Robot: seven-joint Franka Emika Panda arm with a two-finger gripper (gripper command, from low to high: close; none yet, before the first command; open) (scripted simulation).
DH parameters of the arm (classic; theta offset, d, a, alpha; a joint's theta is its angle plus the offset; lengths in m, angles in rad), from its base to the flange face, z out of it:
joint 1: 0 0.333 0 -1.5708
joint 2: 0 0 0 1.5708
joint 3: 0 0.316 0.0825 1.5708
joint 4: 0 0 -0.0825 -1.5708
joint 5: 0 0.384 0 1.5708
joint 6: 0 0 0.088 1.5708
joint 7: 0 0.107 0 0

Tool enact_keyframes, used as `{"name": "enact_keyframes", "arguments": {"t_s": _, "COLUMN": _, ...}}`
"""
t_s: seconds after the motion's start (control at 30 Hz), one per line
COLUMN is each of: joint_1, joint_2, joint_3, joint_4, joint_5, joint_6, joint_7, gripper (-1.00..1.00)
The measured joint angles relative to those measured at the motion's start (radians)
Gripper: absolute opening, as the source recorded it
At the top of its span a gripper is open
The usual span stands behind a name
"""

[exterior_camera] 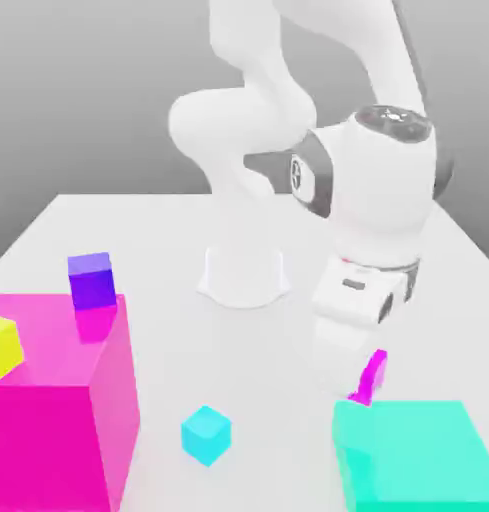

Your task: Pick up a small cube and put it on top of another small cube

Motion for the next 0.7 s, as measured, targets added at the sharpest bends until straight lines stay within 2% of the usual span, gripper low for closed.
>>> {"name": "enact_keyframes", "arguments": {"t_s": 0.4, "joint_1": -0.352, "joint_2": -0.022, "joint_3": -0.221, "joint_4": 0.432, "joint_5": 0.006, "joint_6": -0.455, "joint_7": -0.019, "gripper": -1.00}}
{"name": "enact_keyframes", "arguments": {"t_s": 0.47, "joint_1": -0.431, "joint_2": -0.011, "joint_3": -0.234, "joint_4": 0.441, "joint_5": 0.013, "joint_6": -0.455, "joint_7": -0.025, "gripper": -1.00}}
{"name": "enact_keyframes", "arguments": {"t_s": 0.53, "joint_1": -0.518, "joint_2": 0.006, "joint_3": -0.202, "joint_4": 0.424, "joint_5": 0.020, "joint_6": -0.423, "joint_7": -0.030, "gripper": -1.00}}
{"name": "enact_keyframes", "arguments": {"t_s": 0.63, "joint_1": -0.456, "joint_2": 0.030, "joint_3": -0.156, "joint_4": 0.387, "joint_5": 0.023, "joint_6": -0.361, "joint_7": -0.033, "gripper": -1.00}}
{"name": "enact_keyframes", "arguments": {"t_s": 0.67, "joint_1": -0.459, "joint_2": 0.037, "joint_3": -0.159, "joint_4": 0.375, "joint_5": 0.023, "joint_6": -0.341, "joint_7": -0.033, "gripper": 1.00}}
{"name": "enact_keyframes", "arguments": {"t_s": 0.7, "joint_1": -0.462, "joint_2": 0.037, "joint_3": -0.159, "joint_4": 0.375, "joint_5": 0.023, "joint_6": -0.341, "joint_7": -0.033, "gripper": 1.00}}
